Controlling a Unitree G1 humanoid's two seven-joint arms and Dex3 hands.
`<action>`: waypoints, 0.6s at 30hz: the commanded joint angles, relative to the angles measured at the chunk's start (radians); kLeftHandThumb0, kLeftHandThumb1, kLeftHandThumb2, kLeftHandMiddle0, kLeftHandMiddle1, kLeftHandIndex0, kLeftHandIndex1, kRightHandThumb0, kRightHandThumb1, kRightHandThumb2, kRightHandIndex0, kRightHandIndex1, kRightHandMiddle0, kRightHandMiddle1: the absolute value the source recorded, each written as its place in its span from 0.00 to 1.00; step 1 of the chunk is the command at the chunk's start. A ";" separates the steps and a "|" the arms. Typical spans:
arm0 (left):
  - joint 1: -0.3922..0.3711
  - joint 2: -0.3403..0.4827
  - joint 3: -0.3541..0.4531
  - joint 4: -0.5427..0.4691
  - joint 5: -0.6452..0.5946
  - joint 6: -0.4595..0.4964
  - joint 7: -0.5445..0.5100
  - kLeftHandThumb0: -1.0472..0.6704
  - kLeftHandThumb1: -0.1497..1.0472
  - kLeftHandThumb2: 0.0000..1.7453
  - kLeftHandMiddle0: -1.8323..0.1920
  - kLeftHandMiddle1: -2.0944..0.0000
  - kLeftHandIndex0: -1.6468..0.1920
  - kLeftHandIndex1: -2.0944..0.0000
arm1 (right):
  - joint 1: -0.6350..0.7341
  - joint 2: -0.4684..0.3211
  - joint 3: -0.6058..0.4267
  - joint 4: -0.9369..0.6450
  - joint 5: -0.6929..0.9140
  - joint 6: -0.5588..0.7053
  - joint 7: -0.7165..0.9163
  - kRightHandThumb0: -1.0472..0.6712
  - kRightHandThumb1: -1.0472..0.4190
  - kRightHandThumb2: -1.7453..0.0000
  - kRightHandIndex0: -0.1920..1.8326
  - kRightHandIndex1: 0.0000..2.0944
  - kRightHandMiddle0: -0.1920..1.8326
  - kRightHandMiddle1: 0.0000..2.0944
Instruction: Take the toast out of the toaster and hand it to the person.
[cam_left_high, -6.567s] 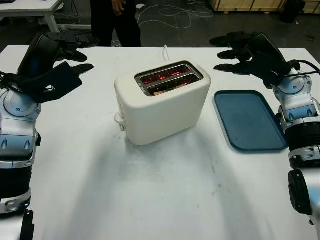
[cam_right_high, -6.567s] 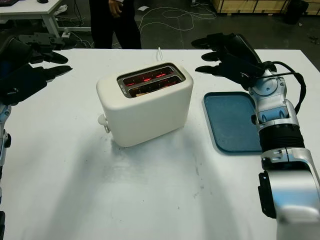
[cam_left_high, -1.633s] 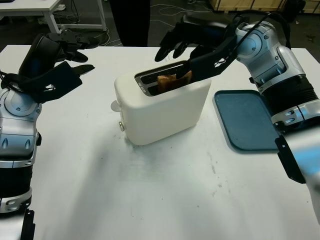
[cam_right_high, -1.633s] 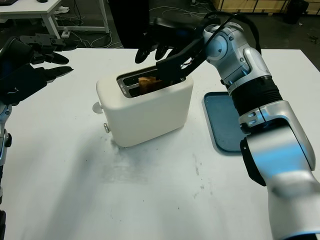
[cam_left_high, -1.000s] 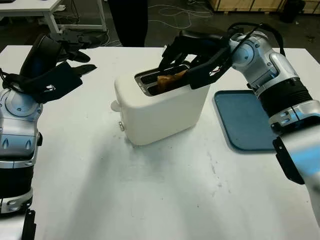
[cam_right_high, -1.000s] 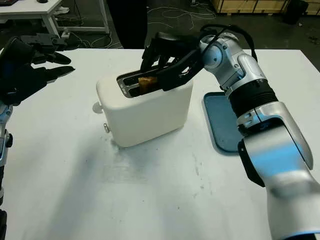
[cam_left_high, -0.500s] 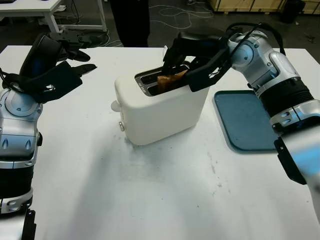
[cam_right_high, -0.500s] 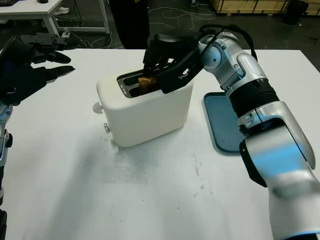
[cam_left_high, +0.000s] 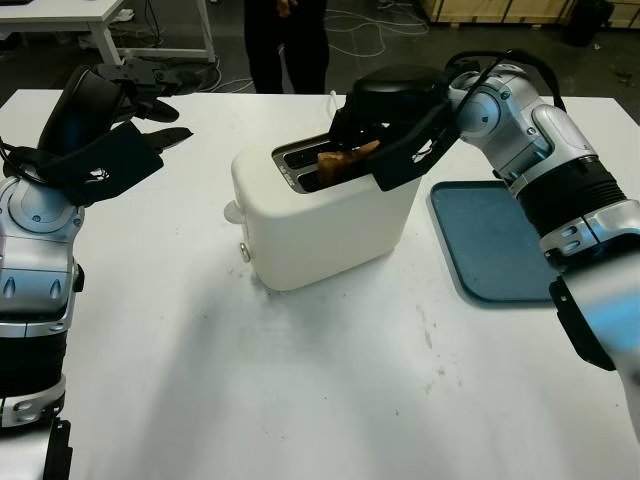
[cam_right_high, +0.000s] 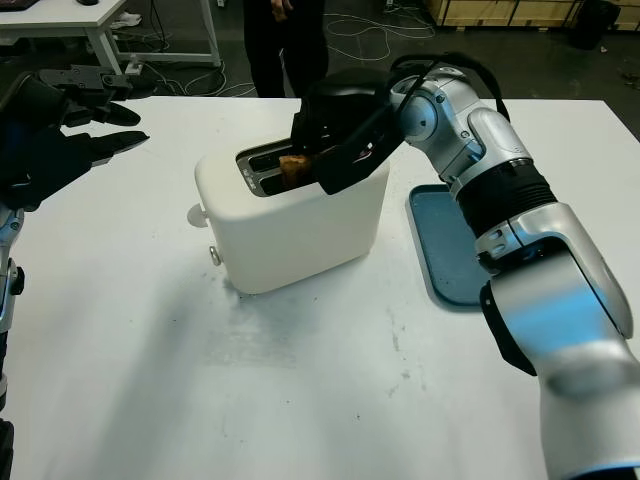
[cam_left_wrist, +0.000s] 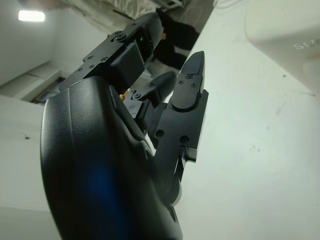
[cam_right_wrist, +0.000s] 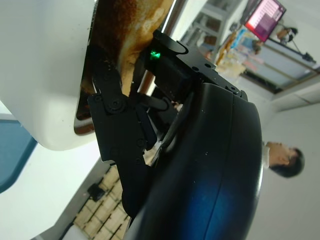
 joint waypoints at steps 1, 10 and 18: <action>0.003 -0.002 0.006 -0.001 -0.006 -0.008 0.000 0.51 0.89 0.01 0.63 0.67 0.46 1.00 | 0.048 -0.018 0.042 0.017 -0.039 -0.035 0.050 0.37 0.14 0.99 0.53 0.54 0.68 0.05; 0.004 0.002 -0.001 -0.011 0.005 0.007 -0.002 0.51 0.89 0.01 0.63 0.67 0.47 1.00 | 0.078 -0.035 0.002 -0.006 -0.113 -0.124 -0.327 0.35 0.09 0.79 0.54 0.70 0.55 0.23; 0.003 0.004 0.001 -0.007 0.001 0.010 -0.007 0.50 0.89 0.02 0.63 0.67 0.47 1.00 | 0.035 -0.031 -0.056 0.065 -0.126 -0.172 -0.561 0.32 0.09 0.73 0.59 0.83 0.46 0.83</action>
